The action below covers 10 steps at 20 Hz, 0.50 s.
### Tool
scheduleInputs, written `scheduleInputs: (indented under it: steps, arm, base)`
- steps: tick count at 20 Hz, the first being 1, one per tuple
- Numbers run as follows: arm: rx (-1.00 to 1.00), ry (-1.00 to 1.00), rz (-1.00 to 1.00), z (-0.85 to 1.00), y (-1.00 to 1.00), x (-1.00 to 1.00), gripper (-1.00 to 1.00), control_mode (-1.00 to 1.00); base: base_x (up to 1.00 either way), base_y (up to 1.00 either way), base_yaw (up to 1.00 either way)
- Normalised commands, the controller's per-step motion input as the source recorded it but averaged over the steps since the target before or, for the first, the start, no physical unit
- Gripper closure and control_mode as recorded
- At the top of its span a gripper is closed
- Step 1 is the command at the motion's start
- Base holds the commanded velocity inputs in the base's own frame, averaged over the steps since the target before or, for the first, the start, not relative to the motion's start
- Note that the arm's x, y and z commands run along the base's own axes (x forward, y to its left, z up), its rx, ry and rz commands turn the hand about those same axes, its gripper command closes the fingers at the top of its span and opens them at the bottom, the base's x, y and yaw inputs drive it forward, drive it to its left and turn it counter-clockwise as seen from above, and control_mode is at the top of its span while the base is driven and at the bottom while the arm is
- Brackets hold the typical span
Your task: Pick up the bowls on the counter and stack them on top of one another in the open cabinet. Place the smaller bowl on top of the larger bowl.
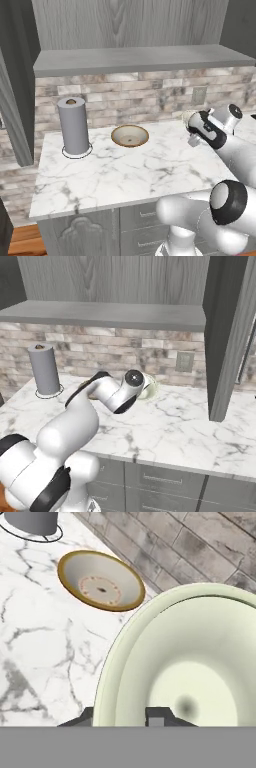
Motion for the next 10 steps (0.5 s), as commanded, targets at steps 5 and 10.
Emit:
scheduleInputs:
  steps: [5,10]
  arm:
    - [-0.09,0.02,0.24,0.39,0.58,-0.21,1.00,-1.00]
    - [-0.11,0.07,0.24,0.31,0.64,-0.15,1.00,-1.00]
  base:
    - [0.00,0.00,0.00]
    - [0.00,0.00,0.00]
